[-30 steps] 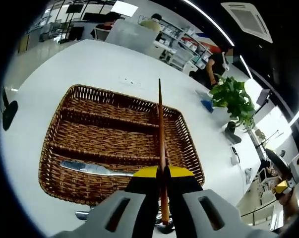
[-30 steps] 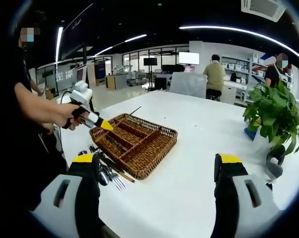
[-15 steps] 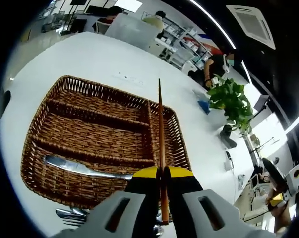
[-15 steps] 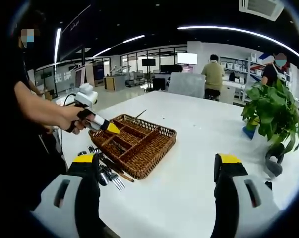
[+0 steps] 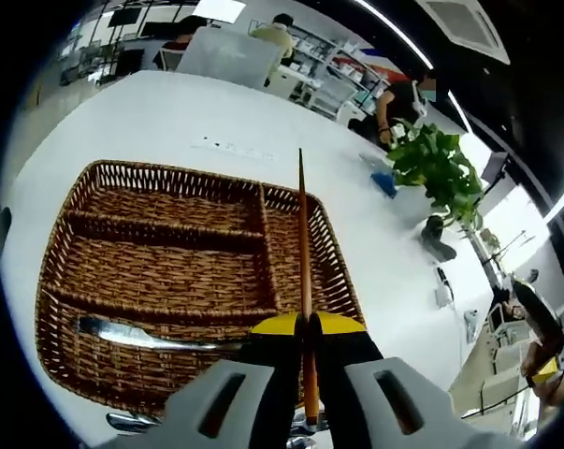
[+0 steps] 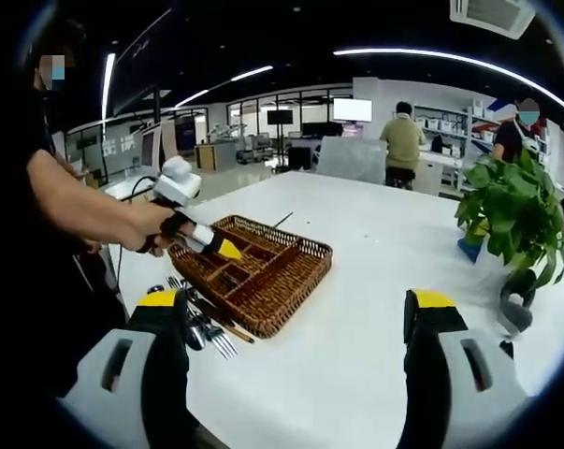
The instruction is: Arrange the knives, forks, and spoons in their matching storage slots by inserting each utensil handle-first until every utensil is classified and aligned in the correct compartment
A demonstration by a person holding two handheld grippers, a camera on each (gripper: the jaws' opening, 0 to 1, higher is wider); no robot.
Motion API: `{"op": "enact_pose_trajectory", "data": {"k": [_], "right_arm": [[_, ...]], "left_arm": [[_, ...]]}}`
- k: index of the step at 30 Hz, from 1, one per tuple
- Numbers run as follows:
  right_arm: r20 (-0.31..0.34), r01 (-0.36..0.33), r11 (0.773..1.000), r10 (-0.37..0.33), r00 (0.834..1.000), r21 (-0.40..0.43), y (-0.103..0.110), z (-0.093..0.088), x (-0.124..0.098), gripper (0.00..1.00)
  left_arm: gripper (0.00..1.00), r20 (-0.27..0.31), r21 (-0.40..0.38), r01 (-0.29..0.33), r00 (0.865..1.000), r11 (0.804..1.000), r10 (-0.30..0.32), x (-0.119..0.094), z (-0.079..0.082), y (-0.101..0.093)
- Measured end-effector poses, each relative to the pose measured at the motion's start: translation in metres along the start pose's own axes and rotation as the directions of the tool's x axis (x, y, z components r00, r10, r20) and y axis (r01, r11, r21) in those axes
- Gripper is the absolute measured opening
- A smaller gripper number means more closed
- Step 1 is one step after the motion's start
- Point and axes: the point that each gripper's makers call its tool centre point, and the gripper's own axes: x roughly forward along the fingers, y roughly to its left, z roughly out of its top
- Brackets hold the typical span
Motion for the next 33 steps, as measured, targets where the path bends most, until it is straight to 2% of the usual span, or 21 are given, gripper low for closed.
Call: {"op": "enact_pose_trajectory", "data": {"k": [3, 9, 17, 20, 27, 29, 31, 33], "right_arm": [[0.006, -0.001, 1.000, 0.001, 1.000, 0.005, 0.001, 0.002, 0.000, 0.99], [0.004, -0.008, 1.000, 0.008, 1.000, -0.002, 0.005, 0.003, -0.001, 0.99], [0.001, -0.004, 1.000, 0.004, 1.000, 0.000, 0.004, 0.001, -0.005, 0.99], [0.003, -0.002, 1.000, 0.002, 1.000, -0.001, 0.004, 0.003, -0.006, 0.99], [0.001, 0.003, 1.000, -0.003, 1.000, 0.003, 0.003, 0.001, -0.007, 0.99], [-0.002, 0.001, 1.000, -0.001, 1.000, 0.001, 0.004, 0.000, -0.006, 0.99], [-0.002, -0.001, 1.000, 0.001, 1.000, -0.002, 0.005, 0.000, -0.007, 0.98], [-0.003, 0.000, 1.000, 0.000, 1.000, 0.000, 0.005, -0.001, -0.008, 0.98]], "left_arm": [[0.03, 0.005, -0.032, 0.003, 1.000, 0.999, -0.003, 0.005, 0.001, -0.002], [0.03, 0.016, -0.020, -0.039, 0.999, 0.999, 0.039, 0.013, 0.006, -0.001], [0.03, 0.004, -0.111, -0.026, 1.000, 0.993, 0.026, 0.020, 0.003, -0.005], [0.03, 0.005, -0.107, -0.034, 0.999, 0.994, 0.035, 0.022, 0.003, -0.006], [0.03, -0.009, -0.144, -0.052, 0.999, 0.988, 0.052, 0.039, -0.004, -0.002], [0.03, -0.030, -0.165, -0.066, 0.998, 0.984, 0.062, 0.046, -0.011, -0.001], [0.03, -0.040, -0.106, -0.088, 0.996, 0.990, 0.084, 0.049, -0.014, 0.001], [0.04, -0.053, -0.119, -0.094, 0.995, 0.988, 0.089, 0.051, -0.019, 0.002]]}}
